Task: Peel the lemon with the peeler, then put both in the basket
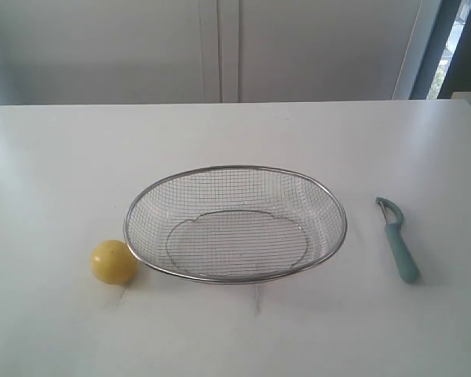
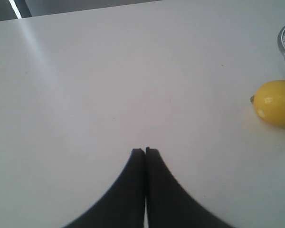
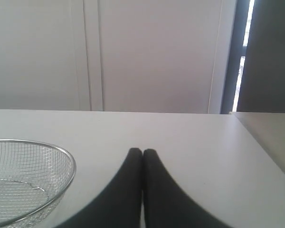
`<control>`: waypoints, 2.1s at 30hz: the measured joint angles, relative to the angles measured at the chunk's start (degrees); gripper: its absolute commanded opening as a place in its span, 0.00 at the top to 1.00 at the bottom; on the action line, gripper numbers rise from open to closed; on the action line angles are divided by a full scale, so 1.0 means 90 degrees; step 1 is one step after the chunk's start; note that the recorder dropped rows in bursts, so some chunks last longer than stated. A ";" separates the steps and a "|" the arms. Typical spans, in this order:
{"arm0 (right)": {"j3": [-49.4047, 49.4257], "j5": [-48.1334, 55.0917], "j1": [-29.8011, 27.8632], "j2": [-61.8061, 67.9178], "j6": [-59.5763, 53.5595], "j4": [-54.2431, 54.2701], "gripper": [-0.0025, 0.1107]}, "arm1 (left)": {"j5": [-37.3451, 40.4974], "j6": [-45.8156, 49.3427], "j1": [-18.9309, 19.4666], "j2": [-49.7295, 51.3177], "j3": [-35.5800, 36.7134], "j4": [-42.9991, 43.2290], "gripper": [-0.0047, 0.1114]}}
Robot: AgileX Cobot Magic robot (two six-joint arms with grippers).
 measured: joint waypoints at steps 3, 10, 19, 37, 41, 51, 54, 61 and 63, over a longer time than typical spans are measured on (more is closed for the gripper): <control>0.0000 -0.0036 0.0000 0.0000 0.0000 0.0000 0.98 | 0.0000 0.0000 0.0000 0.0000 0.0005 0.0000 0.96; 0.0000 -0.0298 0.0000 0.0000 0.0000 0.0000 0.98 | 0.0000 0.0000 0.0000 0.0000 0.0005 0.0000 0.96; 0.0000 -0.0965 0.0000 0.0000 0.0000 0.0000 0.98 | 0.0000 0.0000 0.0000 0.0000 0.0005 0.0000 0.96; 0.0000 -0.3762 0.0000 0.0000 0.0000 0.0080 0.98 | 0.0000 0.0000 0.0000 0.0000 0.0005 0.0000 0.96; 0.0000 -0.4318 0.0000 0.0000 -0.0136 0.0781 0.98 | 0.0000 0.0000 0.0000 0.0000 0.0005 0.0000 0.96; -0.0464 -0.4519 0.0000 0.0000 -0.0904 0.1443 0.98 | 0.0000 0.0000 0.0000 0.0000 0.0005 0.0000 0.96; -0.0632 -0.4536 0.0000 0.0160 -0.1047 0.1443 0.98 | 0.0000 0.0000 0.0000 0.0000 0.0005 0.0000 0.96; -0.1250 -0.4496 0.0000 0.1298 -0.1474 0.1443 0.98 | 0.0000 0.0000 0.0000 0.0000 0.0005 0.0000 0.96; -0.1442 -0.4443 0.0000 0.1696 -0.1566 0.1443 0.98 | 0.0000 0.0000 0.0000 0.0000 0.0005 0.0000 0.96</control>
